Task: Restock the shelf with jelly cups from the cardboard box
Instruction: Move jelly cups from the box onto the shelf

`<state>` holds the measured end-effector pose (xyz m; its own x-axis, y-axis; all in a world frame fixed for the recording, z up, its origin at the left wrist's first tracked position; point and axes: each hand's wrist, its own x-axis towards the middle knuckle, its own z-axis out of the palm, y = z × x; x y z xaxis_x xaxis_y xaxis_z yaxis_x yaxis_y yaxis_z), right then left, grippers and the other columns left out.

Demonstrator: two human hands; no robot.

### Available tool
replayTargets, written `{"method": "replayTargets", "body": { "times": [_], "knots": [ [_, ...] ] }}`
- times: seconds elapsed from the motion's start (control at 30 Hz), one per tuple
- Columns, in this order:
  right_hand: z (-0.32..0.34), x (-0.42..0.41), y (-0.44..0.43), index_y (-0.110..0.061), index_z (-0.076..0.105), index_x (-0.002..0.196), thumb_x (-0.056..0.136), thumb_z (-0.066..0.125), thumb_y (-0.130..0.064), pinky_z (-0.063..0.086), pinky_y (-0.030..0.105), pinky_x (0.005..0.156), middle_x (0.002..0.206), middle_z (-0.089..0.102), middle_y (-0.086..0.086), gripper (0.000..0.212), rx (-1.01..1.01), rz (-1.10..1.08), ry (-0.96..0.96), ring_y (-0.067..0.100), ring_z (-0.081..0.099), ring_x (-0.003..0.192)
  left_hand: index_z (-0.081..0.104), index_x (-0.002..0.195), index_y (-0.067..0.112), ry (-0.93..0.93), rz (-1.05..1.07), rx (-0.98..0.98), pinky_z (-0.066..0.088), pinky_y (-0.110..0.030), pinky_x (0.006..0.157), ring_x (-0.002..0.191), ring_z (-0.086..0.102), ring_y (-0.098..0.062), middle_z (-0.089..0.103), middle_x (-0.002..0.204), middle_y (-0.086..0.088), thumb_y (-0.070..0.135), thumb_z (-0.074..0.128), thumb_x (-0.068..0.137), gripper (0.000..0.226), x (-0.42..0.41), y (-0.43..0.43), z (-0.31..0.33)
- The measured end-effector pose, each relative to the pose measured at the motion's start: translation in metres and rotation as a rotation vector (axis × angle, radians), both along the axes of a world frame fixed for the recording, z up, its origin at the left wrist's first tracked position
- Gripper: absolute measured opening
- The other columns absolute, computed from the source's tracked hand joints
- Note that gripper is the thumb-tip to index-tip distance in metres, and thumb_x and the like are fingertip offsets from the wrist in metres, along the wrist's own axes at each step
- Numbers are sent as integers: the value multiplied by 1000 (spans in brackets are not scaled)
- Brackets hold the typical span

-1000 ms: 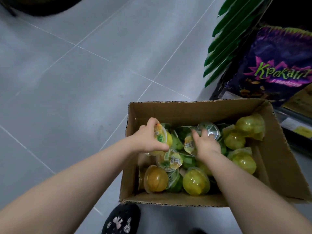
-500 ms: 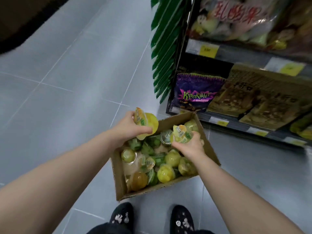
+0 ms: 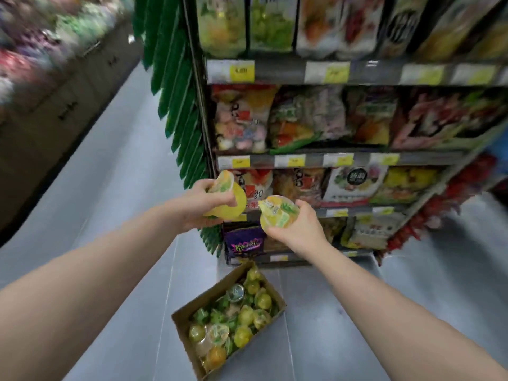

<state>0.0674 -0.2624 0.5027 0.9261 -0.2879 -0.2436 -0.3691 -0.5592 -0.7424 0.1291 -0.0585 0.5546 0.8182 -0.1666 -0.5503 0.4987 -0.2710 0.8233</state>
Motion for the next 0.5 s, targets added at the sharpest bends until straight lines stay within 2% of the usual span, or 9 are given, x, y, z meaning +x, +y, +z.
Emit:
{"method": "replayTargets", "body": {
  "times": [0.03, 0.1, 0.17, 0.23, 0.3, 0.37, 0.43, 0.5],
  "knots": [
    [24, -2, -8, -15, 31, 143, 61, 80, -52, 44, 31, 96, 133, 43, 2, 102, -16, -1, -42, 21, 48, 122, 35, 137, 24, -52, -27, 24, 55, -29, 70, 96, 59, -15, 51, 116, -1, 19, 76, 71, 77, 0, -9, 26],
    [67, -7, -28, -18, 28, 144, 63, 80, -49, 41, 30, 95, 139, 39, 3, 100, -51, 14, -114, 22, 45, 123, 35, 136, 20, -170, -70, 92, 56, -33, 79, 103, 59, -17, 52, 119, -4, 33, 83, 49, 100, 1, -29, 70],
    [105, -14, -52, -20, 26, 144, 69, 78, -44, 35, 27, 91, 140, 34, 2, 95, -97, 32, -198, 21, 40, 127, 41, 135, 18, -301, -108, 182, 55, -37, 84, 105, 59, -19, 54, 124, -4, 44, 83, 40, 108, -1, -50, 104],
    [138, -21, -79, -23, 22, 146, 70, 77, -43, 34, 28, 91, 143, 30, 1, 96, -146, 35, -281, 20, 37, 129, 45, 136, 16, -424, -135, 208, 51, -27, 72, 99, 59, -17, 55, 123, -2, 43, 84, 53, 96, -6, -76, 137],
    [165, -29, -105, -23, 19, 149, 71, 76, -43, 35, 31, 98, 147, 27, 0, 99, -161, 29, -345, 20, 34, 133, 46, 137, 17, -507, -129, 221, 47, -23, 61, 90, 58, -14, 54, 124, -2, 42, 83, 60, 89, -10, -101, 164],
    [191, -37, -130, -24, 18, 151, 72, 76, -43, 33, 34, 104, 150, 27, 0, 100, -149, 22, -417, 19, 32, 136, 42, 140, 18, -545, -125, 206, 52, -30, 69, 94, 59, -18, 52, 126, -4, 42, 81, 61, 92, -16, -123, 187],
    [213, -43, -152, -26, 22, 149, 71, 76, -44, 36, 36, 104, 147, 32, -2, 96, -157, 22, -478, 19, 36, 133, 40, 143, 19, -584, -120, 195, 49, -34, 77, 101, 56, -22, 49, 129, -3, 41, 79, 64, 90, -22, -142, 207],
    [231, -45, -171, -29, 35, 137, 70, 78, -42, 46, 36, 94, 131, 45, -4, 81, -130, 8, -569, 19, 47, 120, 40, 143, 19, -639, -98, 176, 45, -28, 70, 97, 52, -18, 46, 125, -2, 36, 77, 71, 83, -27, -158, 225]
  ]
}}
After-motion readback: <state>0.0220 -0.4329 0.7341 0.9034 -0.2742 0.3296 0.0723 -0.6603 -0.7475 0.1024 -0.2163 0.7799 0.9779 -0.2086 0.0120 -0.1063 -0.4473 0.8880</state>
